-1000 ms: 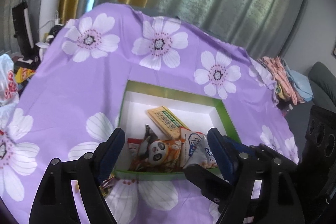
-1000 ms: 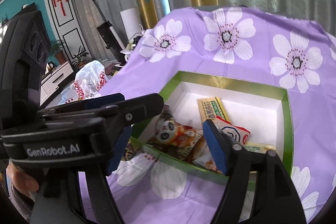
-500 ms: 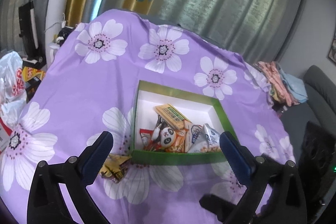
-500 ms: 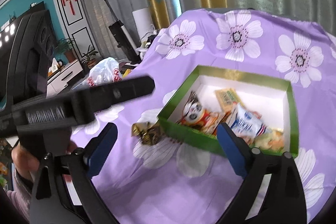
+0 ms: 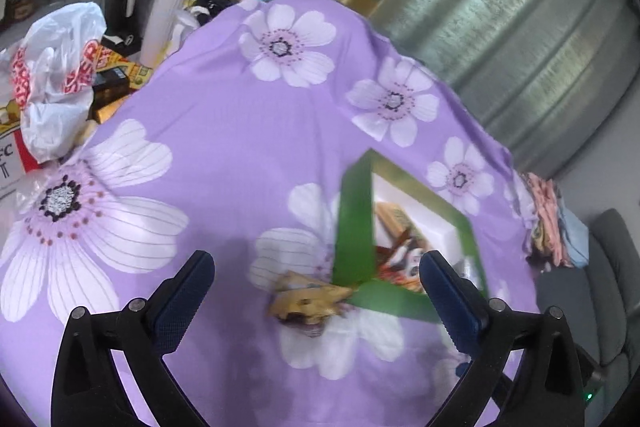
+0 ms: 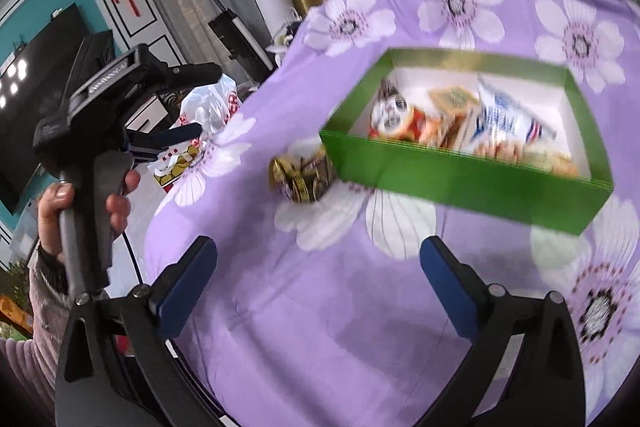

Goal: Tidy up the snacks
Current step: 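Reach the right gripper to the gold-wrapped snack pack and grasp it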

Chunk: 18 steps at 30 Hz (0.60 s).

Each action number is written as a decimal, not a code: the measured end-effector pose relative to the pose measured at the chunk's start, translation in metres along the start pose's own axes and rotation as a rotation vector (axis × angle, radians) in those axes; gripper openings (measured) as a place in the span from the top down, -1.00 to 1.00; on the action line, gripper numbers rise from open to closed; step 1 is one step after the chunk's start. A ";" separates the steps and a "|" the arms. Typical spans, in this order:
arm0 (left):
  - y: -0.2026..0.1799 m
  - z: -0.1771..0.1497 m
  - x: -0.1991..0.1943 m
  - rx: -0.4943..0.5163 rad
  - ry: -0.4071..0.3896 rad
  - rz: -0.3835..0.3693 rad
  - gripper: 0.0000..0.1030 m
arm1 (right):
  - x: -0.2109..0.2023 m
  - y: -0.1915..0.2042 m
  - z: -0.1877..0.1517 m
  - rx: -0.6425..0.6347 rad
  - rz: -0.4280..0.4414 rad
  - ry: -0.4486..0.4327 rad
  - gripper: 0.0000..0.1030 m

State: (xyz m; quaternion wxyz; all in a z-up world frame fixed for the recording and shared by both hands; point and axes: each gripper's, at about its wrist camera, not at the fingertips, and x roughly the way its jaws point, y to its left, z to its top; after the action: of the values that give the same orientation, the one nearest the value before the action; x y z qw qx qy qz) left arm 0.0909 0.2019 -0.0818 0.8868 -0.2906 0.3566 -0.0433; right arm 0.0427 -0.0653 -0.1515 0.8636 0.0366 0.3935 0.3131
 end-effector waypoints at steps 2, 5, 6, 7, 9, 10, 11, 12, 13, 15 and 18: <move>0.003 -0.003 0.005 0.007 0.035 -0.017 -0.97 | 0.006 -0.003 -0.003 0.023 0.011 0.008 -0.98; 0.003 -0.006 0.014 0.006 0.075 -0.013 -0.97 | 0.015 -0.004 -0.002 0.044 0.028 0.016 -0.98; 0.003 -0.008 0.018 0.007 0.093 -0.004 -0.97 | 0.019 -0.003 -0.001 0.046 0.037 0.019 -0.98; 0.005 -0.009 0.020 0.009 0.102 -0.004 -0.97 | 0.023 -0.002 0.000 0.045 0.047 0.020 -0.98; 0.002 -0.012 0.027 0.022 0.120 -0.004 -0.97 | 0.030 0.000 0.002 0.038 0.056 0.022 -0.98; 0.002 -0.012 0.028 0.031 0.126 -0.006 -0.97 | 0.033 0.000 0.003 0.035 0.061 0.023 -0.98; 0.001 -0.013 0.030 0.043 0.131 -0.009 -0.97 | 0.039 0.002 0.005 0.030 0.069 0.023 -0.98; 0.000 -0.014 0.033 0.053 0.138 -0.011 -0.97 | 0.043 0.003 0.007 0.026 0.075 0.022 -0.98; 0.000 -0.015 0.035 0.060 0.145 -0.011 -0.97 | 0.049 0.005 0.009 0.018 0.082 0.024 -0.98; 0.002 -0.016 0.041 0.066 0.164 -0.005 -0.97 | 0.059 0.008 0.012 0.001 0.086 0.028 -0.97; 0.006 -0.019 0.050 0.066 0.192 0.011 -0.97 | 0.076 0.010 0.016 -0.021 0.095 0.052 -0.91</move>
State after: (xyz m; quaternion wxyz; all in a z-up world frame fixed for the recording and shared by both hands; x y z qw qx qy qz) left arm 0.1147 0.1835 -0.1262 0.8579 -0.2536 0.4401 -0.0780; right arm 0.0865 -0.0105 -0.1870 0.8376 0.0377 0.4102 0.3587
